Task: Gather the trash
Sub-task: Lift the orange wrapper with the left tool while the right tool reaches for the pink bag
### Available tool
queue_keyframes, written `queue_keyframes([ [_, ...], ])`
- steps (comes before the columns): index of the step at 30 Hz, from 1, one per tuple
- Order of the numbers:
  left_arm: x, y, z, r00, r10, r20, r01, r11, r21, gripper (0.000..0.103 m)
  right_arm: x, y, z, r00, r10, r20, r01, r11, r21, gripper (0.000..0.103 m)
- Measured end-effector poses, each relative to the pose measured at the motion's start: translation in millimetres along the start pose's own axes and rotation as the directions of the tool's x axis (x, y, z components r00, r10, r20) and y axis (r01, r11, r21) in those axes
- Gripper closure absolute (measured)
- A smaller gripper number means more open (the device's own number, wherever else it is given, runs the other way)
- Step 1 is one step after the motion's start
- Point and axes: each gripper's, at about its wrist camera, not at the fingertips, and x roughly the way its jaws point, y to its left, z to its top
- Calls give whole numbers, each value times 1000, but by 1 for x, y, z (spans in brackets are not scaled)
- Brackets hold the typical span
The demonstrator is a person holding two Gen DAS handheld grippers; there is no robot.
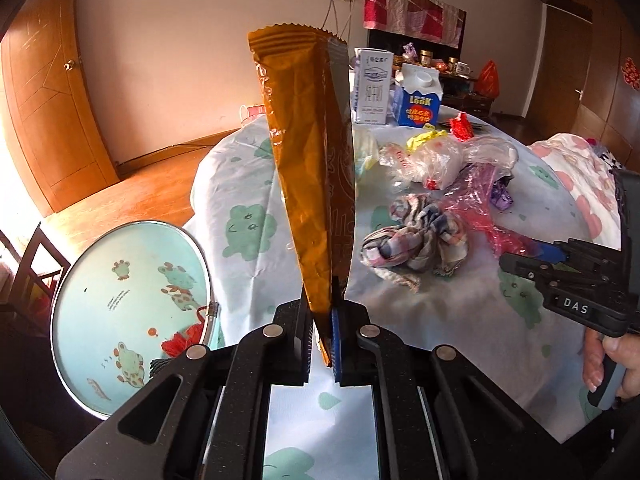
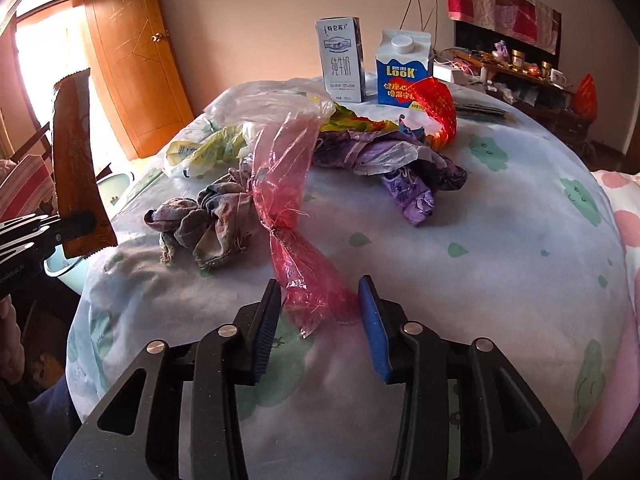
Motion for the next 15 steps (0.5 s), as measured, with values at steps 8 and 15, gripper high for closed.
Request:
queue_keyframes([
  [8,-5,15,2,1000,26,16,-26,999,-29,96,-4,-2,-3,1000,-6,23,6,1000,15,78],
  [15,-2,18,3,998,55,5,-54,998,-30,96,-34,4,1,992,-30,125,29,1000,9,79],
])
